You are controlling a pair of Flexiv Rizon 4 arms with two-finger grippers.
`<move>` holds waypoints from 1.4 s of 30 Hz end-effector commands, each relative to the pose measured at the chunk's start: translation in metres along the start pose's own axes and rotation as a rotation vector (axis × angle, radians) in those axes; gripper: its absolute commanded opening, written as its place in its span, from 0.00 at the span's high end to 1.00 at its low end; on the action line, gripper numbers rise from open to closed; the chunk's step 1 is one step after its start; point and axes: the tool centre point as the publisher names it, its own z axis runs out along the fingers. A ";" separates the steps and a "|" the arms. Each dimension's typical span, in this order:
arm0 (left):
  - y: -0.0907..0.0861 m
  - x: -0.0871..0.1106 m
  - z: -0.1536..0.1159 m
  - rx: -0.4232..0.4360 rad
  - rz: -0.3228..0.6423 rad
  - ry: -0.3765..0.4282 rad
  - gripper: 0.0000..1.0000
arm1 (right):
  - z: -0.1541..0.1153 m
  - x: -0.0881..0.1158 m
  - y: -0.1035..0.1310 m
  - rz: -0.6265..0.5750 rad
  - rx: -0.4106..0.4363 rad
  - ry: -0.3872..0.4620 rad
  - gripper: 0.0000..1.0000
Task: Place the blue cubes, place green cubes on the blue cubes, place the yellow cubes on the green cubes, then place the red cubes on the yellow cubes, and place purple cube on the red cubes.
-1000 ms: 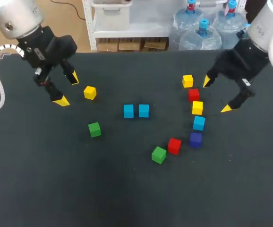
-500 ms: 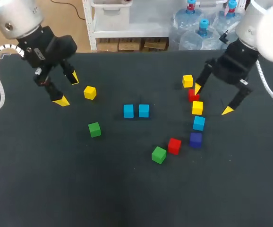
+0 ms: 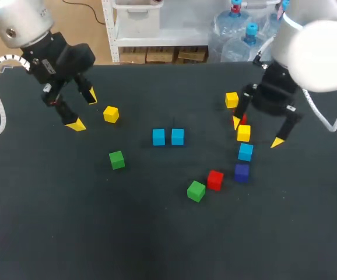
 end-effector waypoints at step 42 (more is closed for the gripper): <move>-0.001 0.001 0.000 -0.002 0.002 -0.002 0.00 | 0.053 0.016 -0.011 -0.278 -0.041 -0.026 0.44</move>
